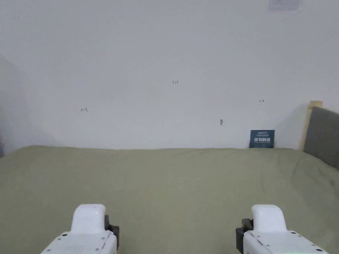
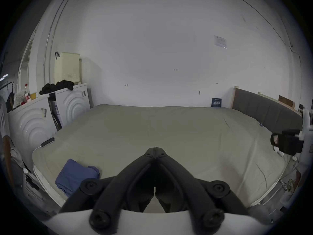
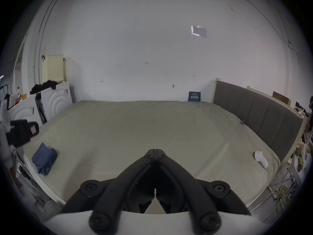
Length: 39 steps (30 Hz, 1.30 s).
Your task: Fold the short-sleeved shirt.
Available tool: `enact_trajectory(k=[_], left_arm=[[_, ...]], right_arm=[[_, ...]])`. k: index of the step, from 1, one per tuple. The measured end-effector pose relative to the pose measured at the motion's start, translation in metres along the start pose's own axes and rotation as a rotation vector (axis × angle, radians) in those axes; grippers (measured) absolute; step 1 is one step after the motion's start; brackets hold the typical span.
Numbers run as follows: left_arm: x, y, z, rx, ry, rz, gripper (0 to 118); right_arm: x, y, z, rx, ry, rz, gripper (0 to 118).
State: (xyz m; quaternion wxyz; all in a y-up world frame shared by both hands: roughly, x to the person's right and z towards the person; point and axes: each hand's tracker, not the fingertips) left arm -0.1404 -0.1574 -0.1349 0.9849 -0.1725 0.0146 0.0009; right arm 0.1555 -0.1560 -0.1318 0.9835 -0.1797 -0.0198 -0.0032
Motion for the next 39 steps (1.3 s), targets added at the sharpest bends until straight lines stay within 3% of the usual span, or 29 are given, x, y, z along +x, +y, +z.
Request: enact_trajectory(k=[4, 15, 39], left_arm=[[0.016, 0.0, 0.013, -0.009, -0.003, 0.051, 0], [0.024, -0.002, 0.036, 0.049, -0.009, 0.01, 0], [0.019, 0.022, 0.051, 0.088, 0.018, -0.021, 0]], right_arm=[[0.001, -0.004, 0.021, 0.061, -0.073, 0.04, 1], [0.007, -0.011, 0.037, 0.05, -0.109, 0.027, 1], [0.004, 0.008, 0.054, 0.117, -0.099, 0.041, 1]])
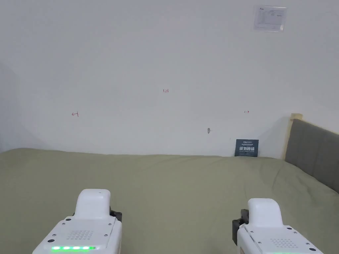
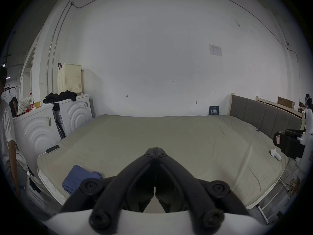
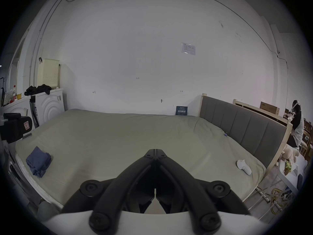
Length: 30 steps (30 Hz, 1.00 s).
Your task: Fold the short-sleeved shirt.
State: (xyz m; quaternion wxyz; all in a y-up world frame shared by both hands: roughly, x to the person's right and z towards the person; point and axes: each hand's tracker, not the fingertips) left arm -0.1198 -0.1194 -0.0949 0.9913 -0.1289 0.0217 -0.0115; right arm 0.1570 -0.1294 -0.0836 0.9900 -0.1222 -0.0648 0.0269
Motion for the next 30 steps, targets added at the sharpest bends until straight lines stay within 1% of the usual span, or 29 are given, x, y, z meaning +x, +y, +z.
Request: enact_trajectory(k=[2, 5, 14, 30], left_arm=[[-0.001, 0.002, 0.001, 0.002, 0.0, -0.007, 0], [-0.002, 0.003, 0.003, 0.009, -0.004, -0.001, 0], [-0.001, 0.005, 0.0, -0.002, -0.008, -0.004, 0], [-0.002, 0.015, 0.005, 0.019, -0.014, 0.006, 0]], right_arm=[[0.001, 0.003, -0.001, -0.013, 0.015, -0.01, 1], [0.001, 0.002, 0.001, -0.006, 0.002, -0.012, 1], [0.003, 0.004, 0.003, -0.006, 0.01, -0.027, 1], [0.001, 0.011, 0.007, 0.014, 0.013, -0.02, 1]])
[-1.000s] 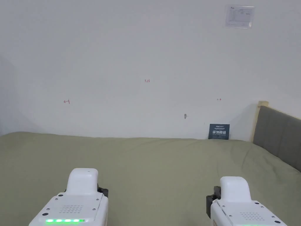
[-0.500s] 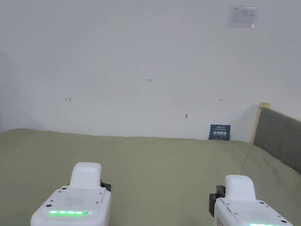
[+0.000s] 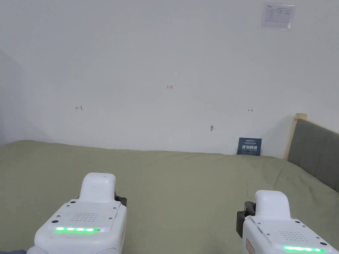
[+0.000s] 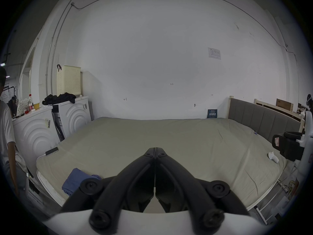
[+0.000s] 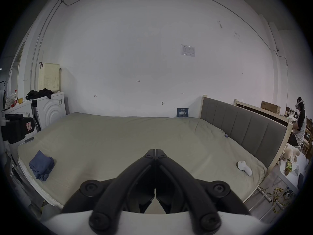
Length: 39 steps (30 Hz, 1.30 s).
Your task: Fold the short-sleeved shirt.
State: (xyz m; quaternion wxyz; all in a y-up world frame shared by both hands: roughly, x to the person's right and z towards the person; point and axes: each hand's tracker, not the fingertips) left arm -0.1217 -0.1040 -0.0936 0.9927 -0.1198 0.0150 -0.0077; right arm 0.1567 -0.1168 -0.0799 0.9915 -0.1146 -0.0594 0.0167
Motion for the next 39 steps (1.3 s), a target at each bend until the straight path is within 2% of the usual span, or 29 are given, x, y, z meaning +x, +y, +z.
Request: enact_trajectory(k=[8, 12, 15, 18, 21, 22, 23, 24, 25, 26, 27, 29, 31, 34, 35, 38, 39], left_arm=[[0.001, -0.001, 0.001, 0.009, -0.012, -0.004, 0], [-0.001, -0.006, 0.003, -0.007, -0.04, 0.05, 0], [0.003, -0.006, 0.003, -0.002, -0.024, 0.007, 0], [0.004, -0.002, 0.003, 0.007, -0.031, 0.002, 0], [0.005, 0.001, 0.002, 0.021, -0.035, 0.016, 17], [0.005, 0.001, 0.002, 0.018, -0.03, 0.014, 31], [0.006, 0.001, 0.002, 0.008, -0.019, 0.01, 44], [0.005, 0.001, 0.001, 0.002, -0.02, 0.005, 57], [0.004, 0.0, 0.001, -0.004, -0.026, 0.005, 70], [0.002, 0.0, 0.001, -0.008, -0.04, 0.011, 76], [0.0, -0.001, 0.0, -0.01, -0.052, 0.02, 81], [-0.003, -0.001, 0.0, -0.007, -0.072, 0.041, 97], [-0.004, 0.001, 0.001, -0.001, -0.065, 0.06, 105], [-0.007, 0.006, 0.005, 0.034, -0.013, 0.069, 107], [-0.008, 0.01, 0.004, 0.033, -0.01, 0.062, 107], [-0.01, 0.02, 0.004, 0.037, 0.008, 0.037, 107], [-0.01, 0.023, 0.005, 0.044, 0.015, 0.038, 107]], right_arm=[[0.001, -0.001, 0.002, 0.003, 0.001, 0.004, 1], [0.007, -0.002, 0.005, -0.005, 0.016, -0.076, 1], [0.004, -0.001, 0.004, 0.001, -0.008, -0.029, 1], [0.005, 0.001, 0.002, -0.004, 0.026, -0.02, 1], [0.005, 0.001, -0.001, -0.008, 0.026, -0.013, 6], [0.004, 0.002, -0.001, -0.007, 0.003, -0.007, 17], [0.005, 0.004, -0.001, -0.006, 0.009, -0.011, 37], [0.007, 0.005, -0.001, 0.0, 0.021, -0.027, 62], [0.01, 0.005, -0.001, 0.001, 0.034, -0.058, 94], [0.012, 0.006, -0.001, 0.001, 0.048, -0.088, 109], [0.013, 0.006, -0.001, 0.006, 0.057, -0.112, 118], [0.017, 0.008, 0.0, 0.036, 0.053, -0.119, 118], [0.015, 0.009, -0.002, 0.031, 0.062, -0.106, 118], [0.015, 0.017, 0.001, 0.044, 0.109, -0.094, 118], [0.011, 0.019, 0.003, 0.052, 0.097, -0.086, 118], [-0.001, 0.027, 0.008, 0.049, -0.009, 0.009, 118], [-0.004, 0.028, 0.008, 0.037, -0.009, 0.024, 118]])
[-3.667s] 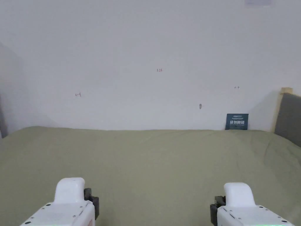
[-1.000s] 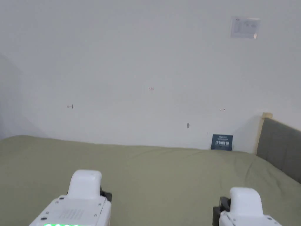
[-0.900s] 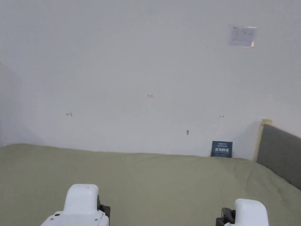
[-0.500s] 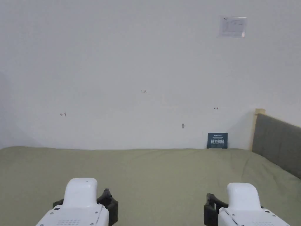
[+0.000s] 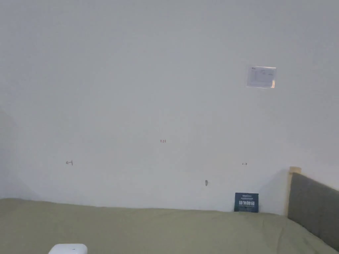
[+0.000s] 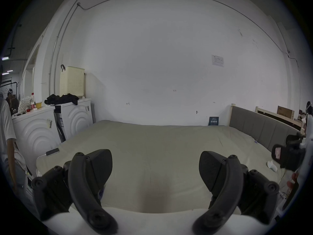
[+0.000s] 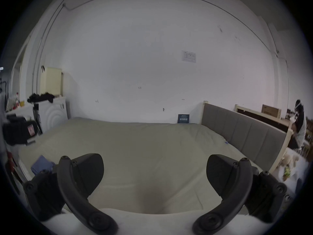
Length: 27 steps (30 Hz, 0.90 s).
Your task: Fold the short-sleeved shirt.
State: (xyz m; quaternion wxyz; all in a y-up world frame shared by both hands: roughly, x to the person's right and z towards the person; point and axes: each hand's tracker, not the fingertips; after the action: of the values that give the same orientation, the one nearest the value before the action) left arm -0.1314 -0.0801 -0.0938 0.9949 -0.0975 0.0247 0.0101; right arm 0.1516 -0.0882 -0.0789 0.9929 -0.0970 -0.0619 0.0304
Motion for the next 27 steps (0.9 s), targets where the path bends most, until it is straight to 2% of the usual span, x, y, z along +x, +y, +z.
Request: enact_trajectory(k=[4, 7, 10, 14, 16, 20, 24, 27], left_arm=[[-0.006, 0.009, 0.002, 0.02, -0.016, 0.051, 107], [-0.008, 0.01, 0.001, 0.026, -0.033, 0.098, 107], [-0.012, 0.008, -0.001, 0.014, -0.074, 0.133, 107], [-0.017, 0.006, -0.003, 0.002, -0.067, 0.141, 107], [-0.019, 0.006, -0.004, 0.004, -0.06, 0.147, 107], [-0.024, 0.008, -0.001, 0.013, -0.052, 0.158, 107], [-0.024, 0.007, 0.0, 0.022, -0.042, 0.145, 107], [-0.023, 0.005, -0.002, 0.015, -0.035, 0.135, 107]], right_arm=[[-0.016, 0.007, 0.0, -0.108, -0.065, 0.036, 118], [-0.023, 0.006, 0.003, -0.075, -0.031, 0.02, 118], [-0.024, 0.005, 0.012, -0.03, 0.018, -0.04, 118], [-0.025, 0.005, 0.021, 0.01, 0.068, -0.044, 118], [-0.025, 0.01, 0.02, -0.011, 0.067, -0.053, 118], [-0.02, 0.018, 0.02, -0.145, 0.139, -0.025, 118], [-0.018, 0.015, 0.026, -0.077, 0.143, -0.038, 118], [-0.018, 0.014, 0.026, -0.053, 0.109, -0.03, 118]])
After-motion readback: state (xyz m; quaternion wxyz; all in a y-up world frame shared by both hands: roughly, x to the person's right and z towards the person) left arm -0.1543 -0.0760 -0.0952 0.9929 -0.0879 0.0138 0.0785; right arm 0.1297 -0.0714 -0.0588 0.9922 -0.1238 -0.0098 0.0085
